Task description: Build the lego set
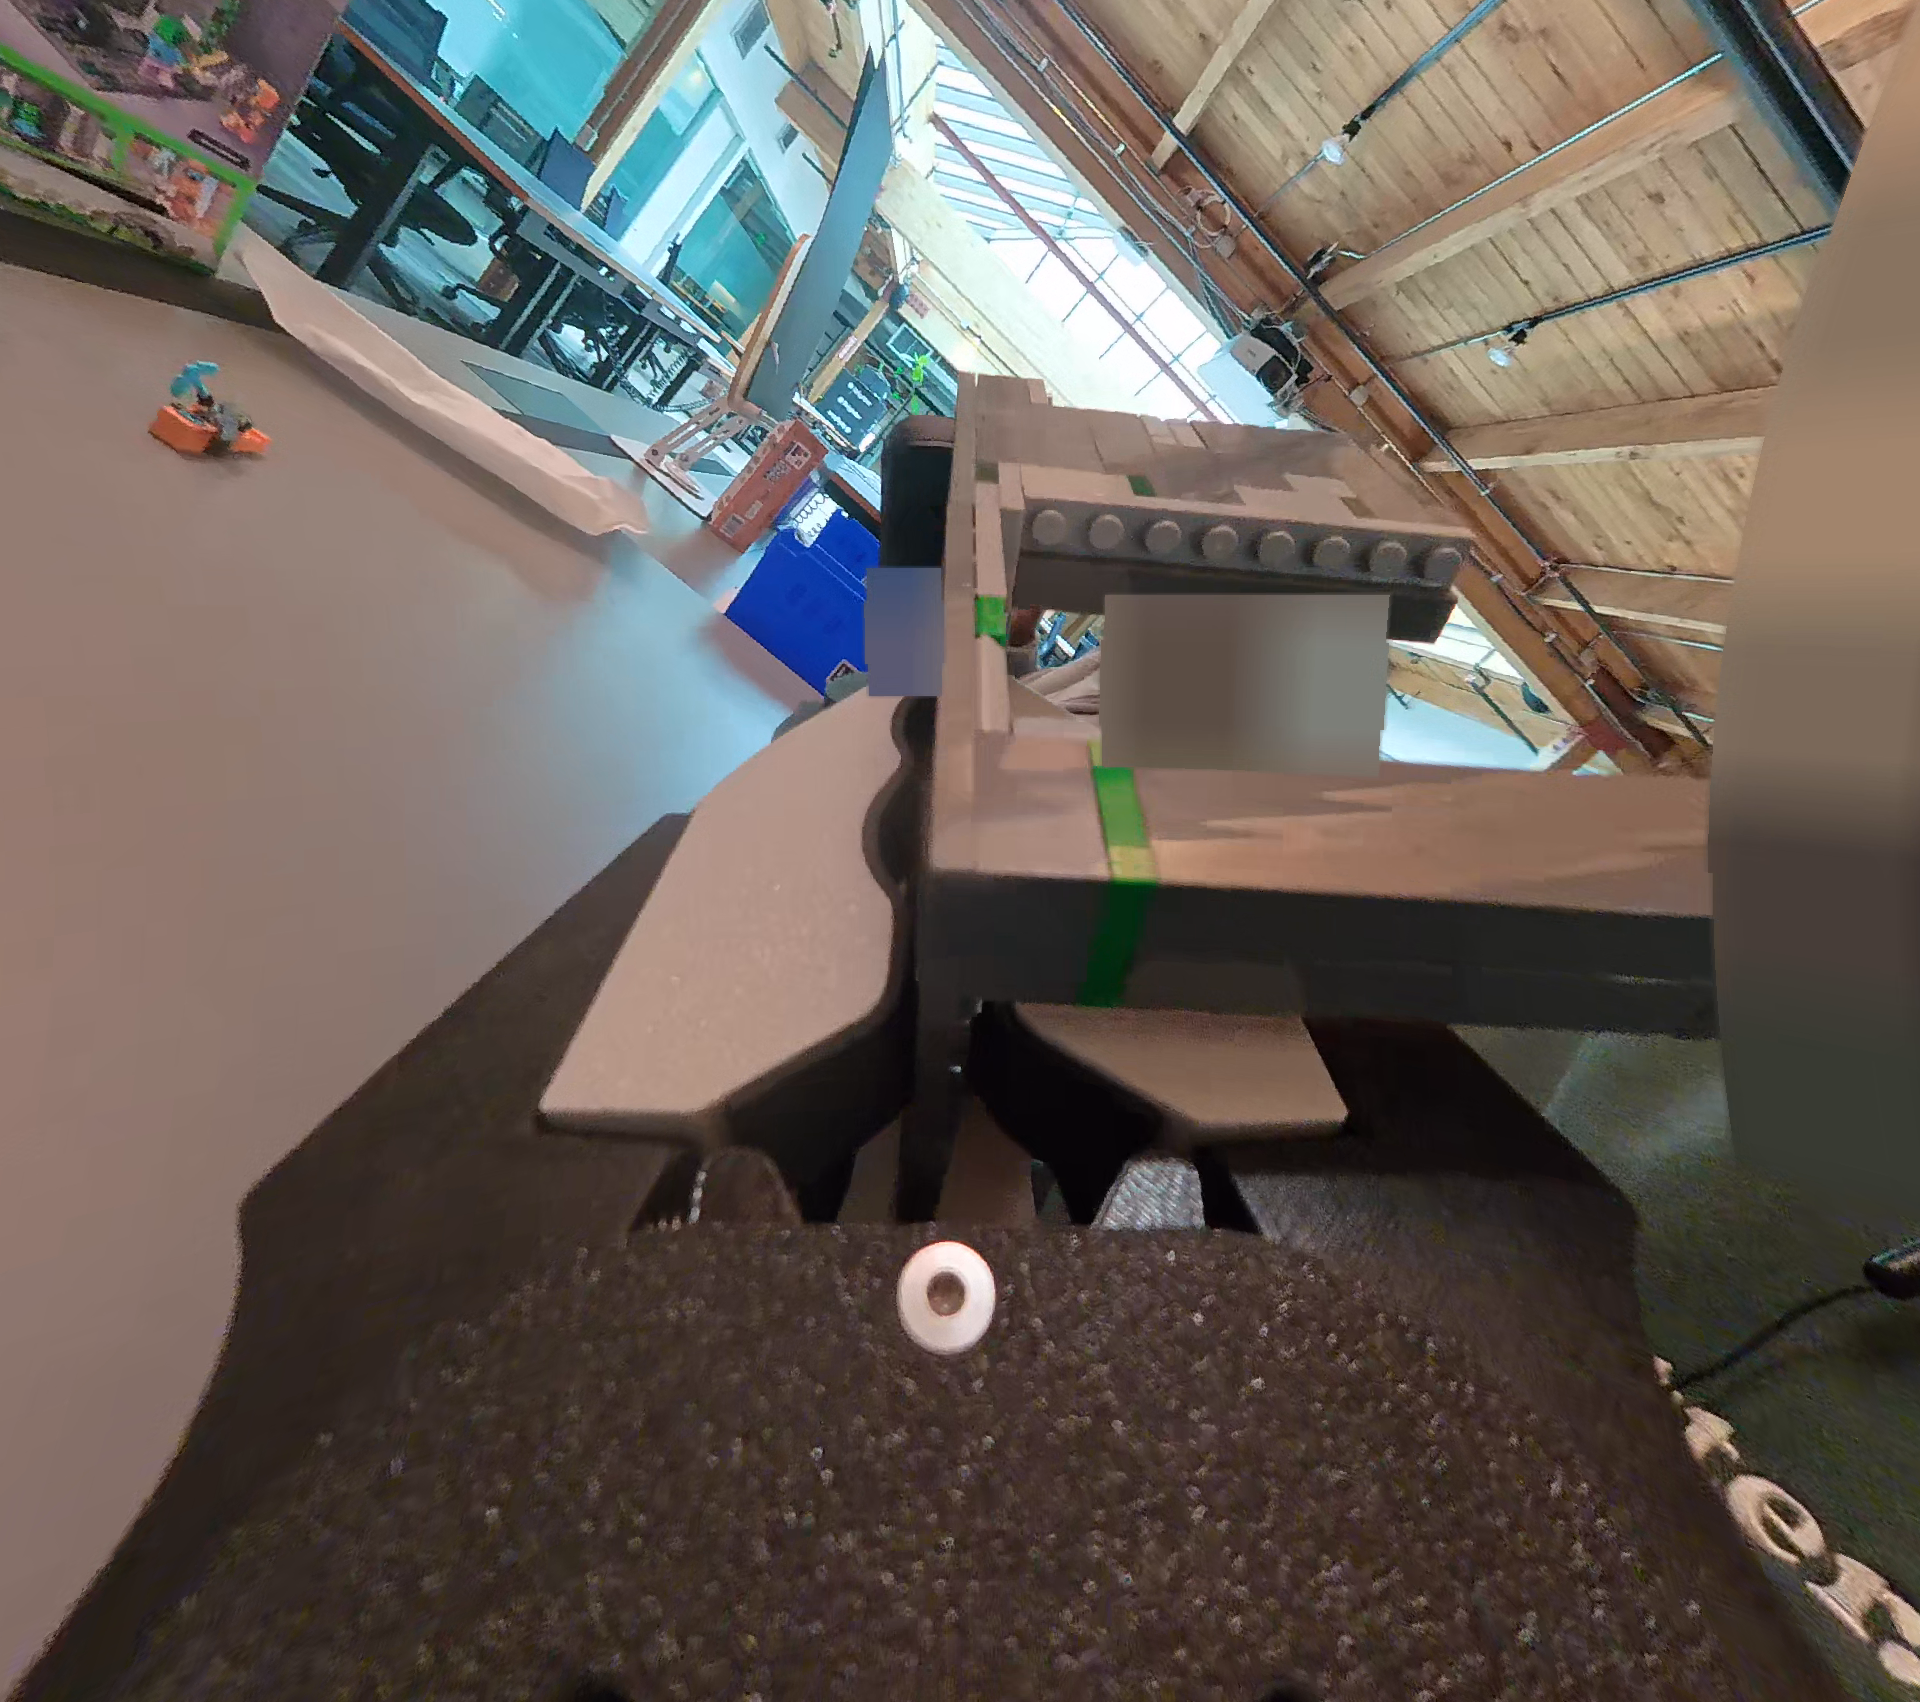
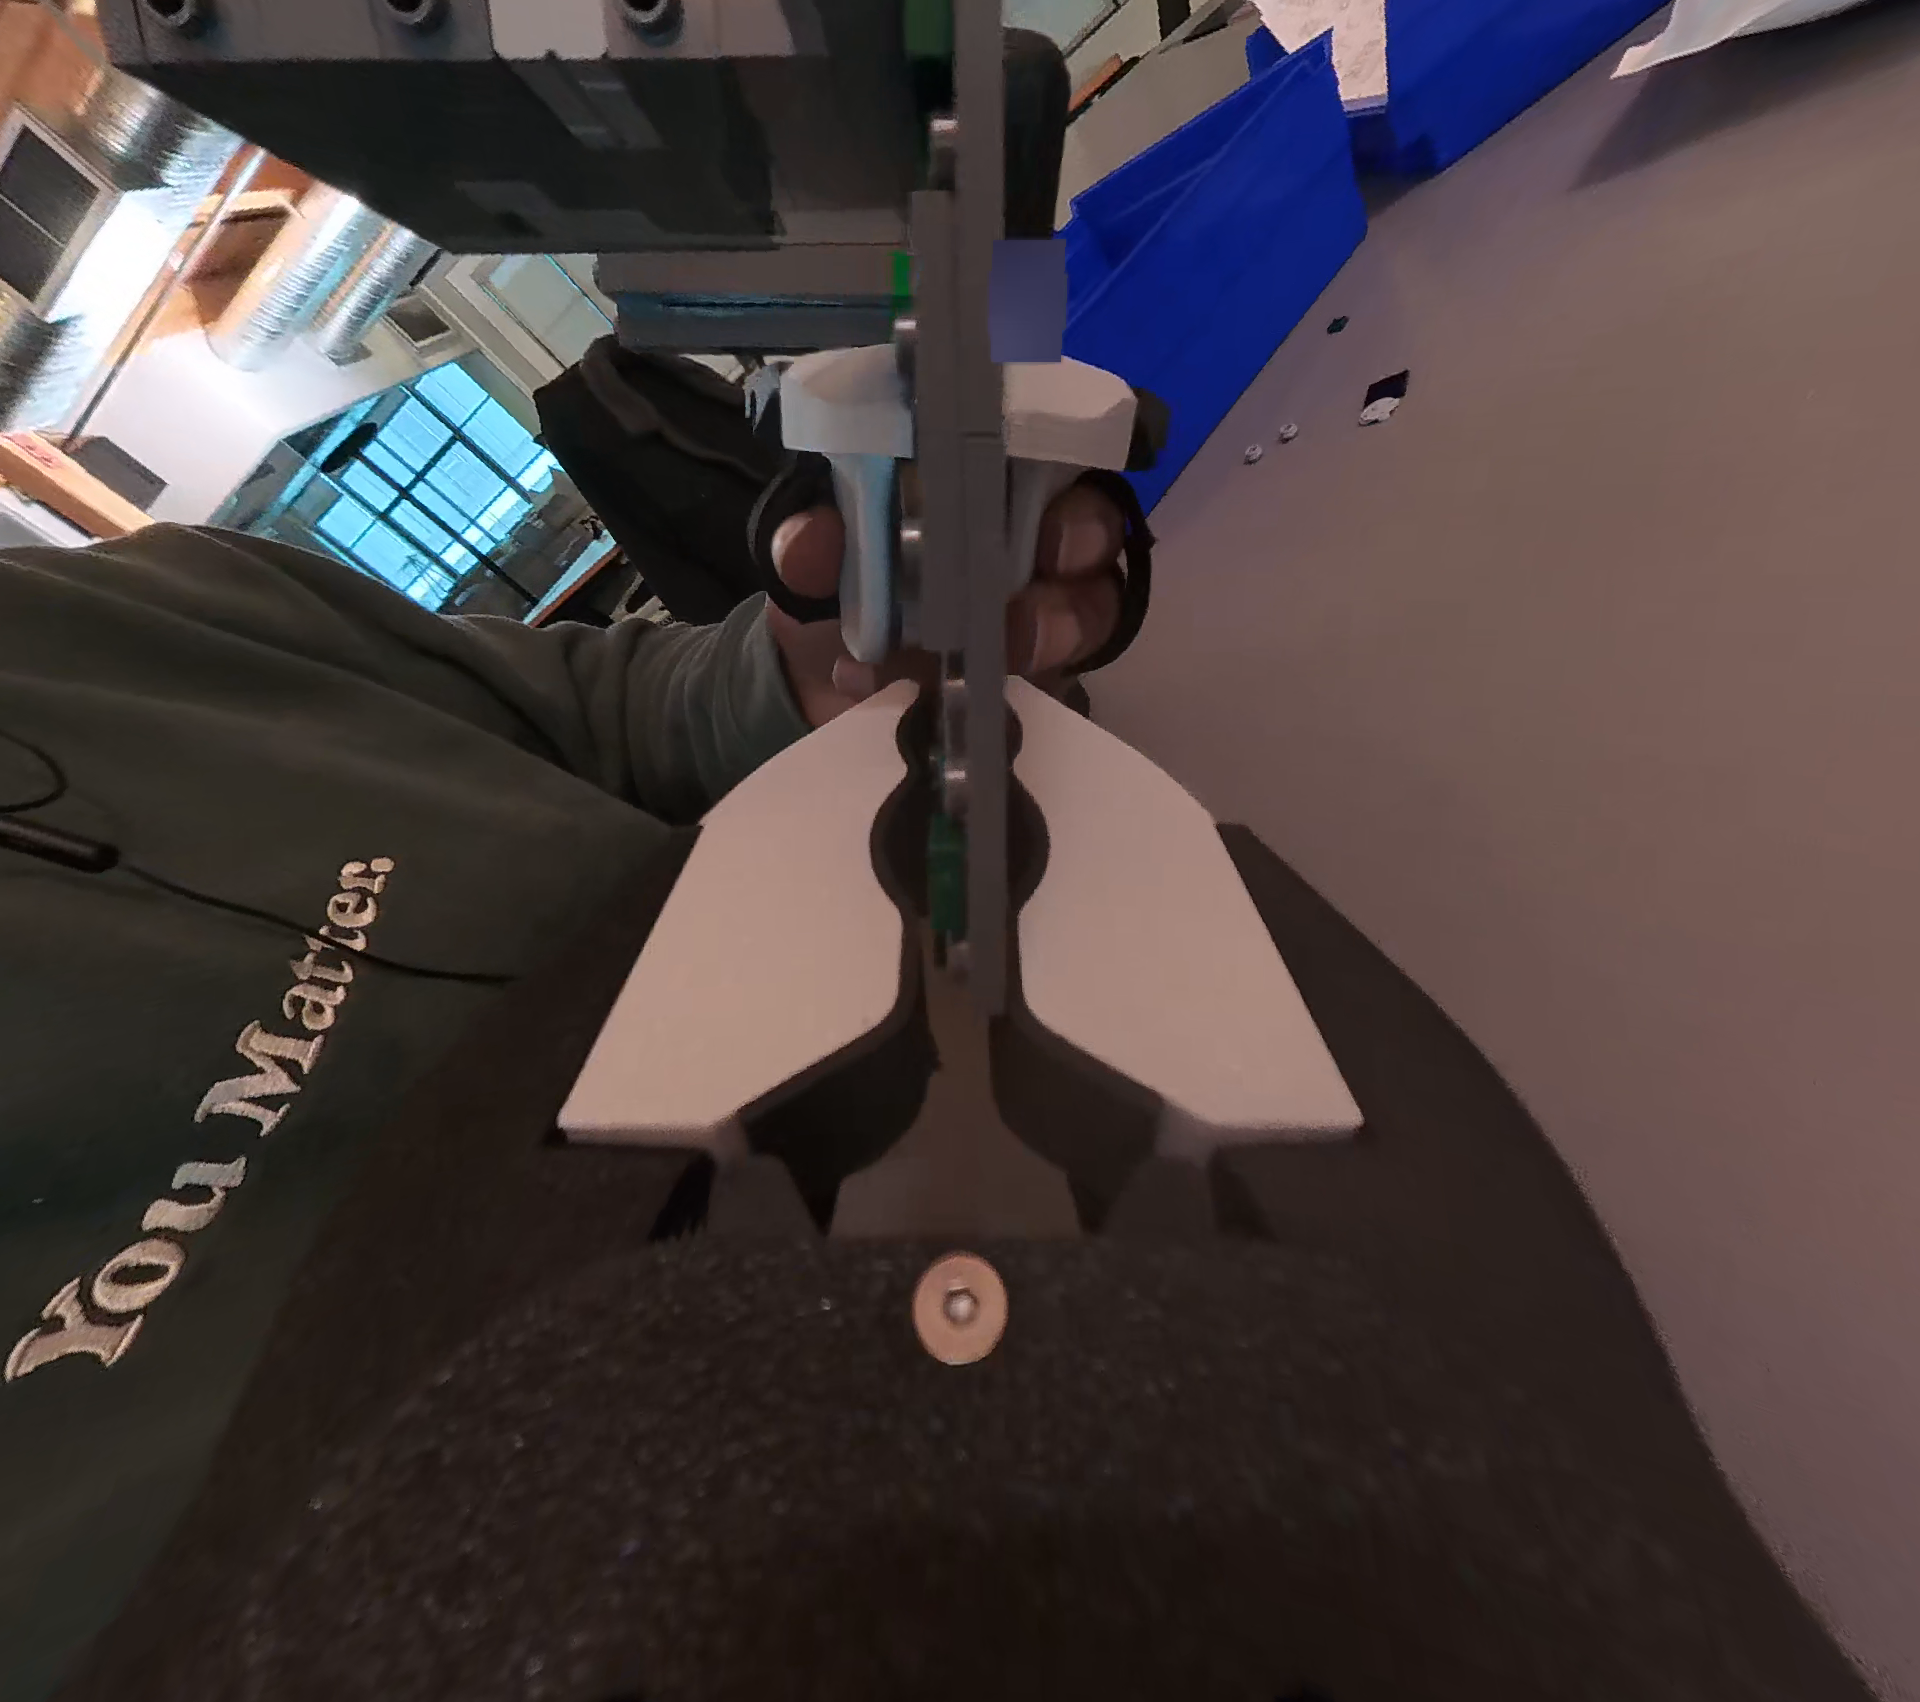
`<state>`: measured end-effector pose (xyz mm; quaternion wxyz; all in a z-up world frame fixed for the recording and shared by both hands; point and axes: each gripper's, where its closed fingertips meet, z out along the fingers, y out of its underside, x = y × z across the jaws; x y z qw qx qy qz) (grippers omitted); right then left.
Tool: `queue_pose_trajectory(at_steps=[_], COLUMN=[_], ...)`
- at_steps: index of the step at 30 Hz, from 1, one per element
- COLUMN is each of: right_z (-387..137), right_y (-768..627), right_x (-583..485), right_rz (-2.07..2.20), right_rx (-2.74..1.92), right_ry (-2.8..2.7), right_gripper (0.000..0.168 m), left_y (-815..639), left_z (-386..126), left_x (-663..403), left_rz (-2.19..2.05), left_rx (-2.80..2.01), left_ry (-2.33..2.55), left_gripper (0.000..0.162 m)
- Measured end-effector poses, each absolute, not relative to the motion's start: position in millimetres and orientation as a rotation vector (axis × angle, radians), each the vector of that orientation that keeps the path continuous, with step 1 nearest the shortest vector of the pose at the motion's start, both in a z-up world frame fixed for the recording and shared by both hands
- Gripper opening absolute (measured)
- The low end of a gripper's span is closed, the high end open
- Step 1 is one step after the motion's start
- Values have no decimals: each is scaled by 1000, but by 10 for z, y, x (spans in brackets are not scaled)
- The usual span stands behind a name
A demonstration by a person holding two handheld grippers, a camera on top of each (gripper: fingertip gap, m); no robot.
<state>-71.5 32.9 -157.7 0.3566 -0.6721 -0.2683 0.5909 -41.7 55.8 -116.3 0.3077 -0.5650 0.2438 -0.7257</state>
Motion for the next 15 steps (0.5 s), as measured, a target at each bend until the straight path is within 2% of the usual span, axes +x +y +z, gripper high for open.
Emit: queue_pose_trajectory(at_steps=[2, 3, 4, 6, 7, 12, 14, 15], right_z=[-1595, -1606, -1614, -1605, -1606, -1570, -1564, -1559], right_y=[330, 333, 344, 367, 369, 368, 396, 435], right_x=[-722, -718, -704, -669, -663, -657, -570, -486], right_rz=[1558, 1569, 1580, 1626, 1635, 1651, 1625, 1595], right_rx=[-1751, -1759, -1765, -1765, -1766, -1756, -1761, -1766], right_ry=[-671, -660, -640, -591, -584, -584, -603, -598], right_gripper=[8, 8, 8, 8, 8, 9, 36, 42], left_y=[564, 573, 574, 569, 563, 592, 615, 629], left_z=[-1190, -1211, -1247, -1300, -1324, -1338, -1365, -1379], left_x=[-425, -430, -436, -457, -455, -426, -421, -428], left_rz=[-1921, -1907, -1887, -1858, -1861, -1898, -1944, -1984], left_rx=[-1503, -1514, -1532, -1549, -1561, -1601, -1626, -1641], left_ry=[652, 654, 667, 688, 696, 684, 658, 646], left_gripper=[12, 29, 34, 23, 10, 9, 8, 8])
